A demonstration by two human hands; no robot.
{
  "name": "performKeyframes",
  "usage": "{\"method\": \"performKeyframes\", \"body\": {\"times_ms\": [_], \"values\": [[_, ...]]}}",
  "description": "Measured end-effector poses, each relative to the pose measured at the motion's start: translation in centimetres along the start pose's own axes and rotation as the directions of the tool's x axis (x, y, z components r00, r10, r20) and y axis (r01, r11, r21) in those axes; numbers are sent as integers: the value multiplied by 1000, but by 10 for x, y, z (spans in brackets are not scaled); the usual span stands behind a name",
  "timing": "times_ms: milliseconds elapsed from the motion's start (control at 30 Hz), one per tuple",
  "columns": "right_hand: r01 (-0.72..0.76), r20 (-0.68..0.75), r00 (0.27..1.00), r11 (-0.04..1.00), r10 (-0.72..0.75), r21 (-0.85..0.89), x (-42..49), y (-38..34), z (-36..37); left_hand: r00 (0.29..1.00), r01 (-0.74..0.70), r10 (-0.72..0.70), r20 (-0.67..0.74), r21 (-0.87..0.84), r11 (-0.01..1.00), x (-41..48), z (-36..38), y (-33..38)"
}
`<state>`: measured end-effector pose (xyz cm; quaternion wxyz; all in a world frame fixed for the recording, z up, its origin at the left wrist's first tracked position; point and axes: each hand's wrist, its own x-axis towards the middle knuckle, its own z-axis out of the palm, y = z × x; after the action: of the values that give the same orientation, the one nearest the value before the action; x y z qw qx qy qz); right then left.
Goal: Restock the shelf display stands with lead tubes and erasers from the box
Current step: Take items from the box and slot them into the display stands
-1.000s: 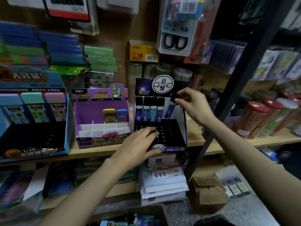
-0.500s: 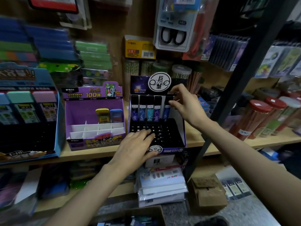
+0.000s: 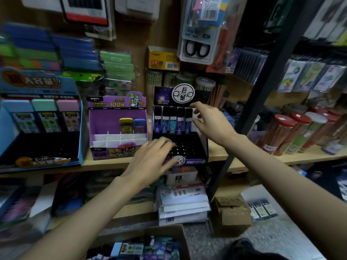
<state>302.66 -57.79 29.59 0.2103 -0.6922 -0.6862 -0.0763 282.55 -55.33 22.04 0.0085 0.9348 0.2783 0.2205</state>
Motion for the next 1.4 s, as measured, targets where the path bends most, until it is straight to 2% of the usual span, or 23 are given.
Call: {"method": "performKeyframes", "body": {"times_ms": [67,133,200,300,433,533,600,667,700,767,800,833,900,967,1033,1100,1167,1233,1333,1400], "values": [[44,85,995,998,-49,52,-24,-11,-5,998,20,-22,-61,-38,999,-25,-9,-3],[24,139,989,992,-41,122,-54,-25,1,997,80,-79,4,-60,995,-58,-6,-13],[-31,172,985,970,-11,242,-88,-38,18,962,197,-188,200,-30,980,-97,13,-27],[-101,316,949,950,3,295,-134,-53,63,806,392,-354,474,19,920,-157,53,-45],[-202,561,827,944,23,260,-189,-65,142,638,591,-463,615,-6,807,-237,113,-56],[-261,711,701,948,57,182,-226,-65,204,582,704,-497,643,-93,704,-291,151,-52],[-413,778,612,896,140,163,-248,-61,238,537,782,-537,651,-145,607,-317,172,-48],[-512,791,572,848,219,135,-267,-57,267,471,862,-589,657,-202,465,-336,188,-44],[-498,792,569,859,221,119,-274,-55,281,444,889,-620,647,-230,396,-344,195,-43],[-374,801,578,923,154,93,-287,-52,305,371,928,-688,624,-252,272,-358,208,-43],[-295,804,582,953,117,74,-292,-51,314,334,942,-718,610,-221,251,-362,213,-43],[-236,803,587,970,100,52,-296,-51,321,308,950,-745,591,-152,272,-365,217,-43],[-177,791,601,984,114,-7,-299,-47,334,318,921,-751,578,1,390,-364,224,-44],[-177,792,590,982,156,-62,-297,-42,347,389,831,-671,631,74,551,-359,233,-45],[-210,800,570,974,189,-81,-292,-38,357,399,745,-580,710,117,656,-358,239,-47],[-213,816,547,974,186,-79,-285,-36,365,390,683,-549,739,168,711,-361,242,-47],[-201,825,540,977,166,-65,-280,-36,370,444,617,-553,705,207,759,-368,242,-45],[-153,817,558,986,145,-70,-278,-37,375,516,575,-540,664,199,794,-374,242,-41],[-18,785,611,993,105,-119,-285,-39,377,565,603,-540,624,135,787,-379,242,-35],[20,753,653,993,74,-115,-295,-42,376,598,578,-524,607,126,806,-379,240,-35]]}}
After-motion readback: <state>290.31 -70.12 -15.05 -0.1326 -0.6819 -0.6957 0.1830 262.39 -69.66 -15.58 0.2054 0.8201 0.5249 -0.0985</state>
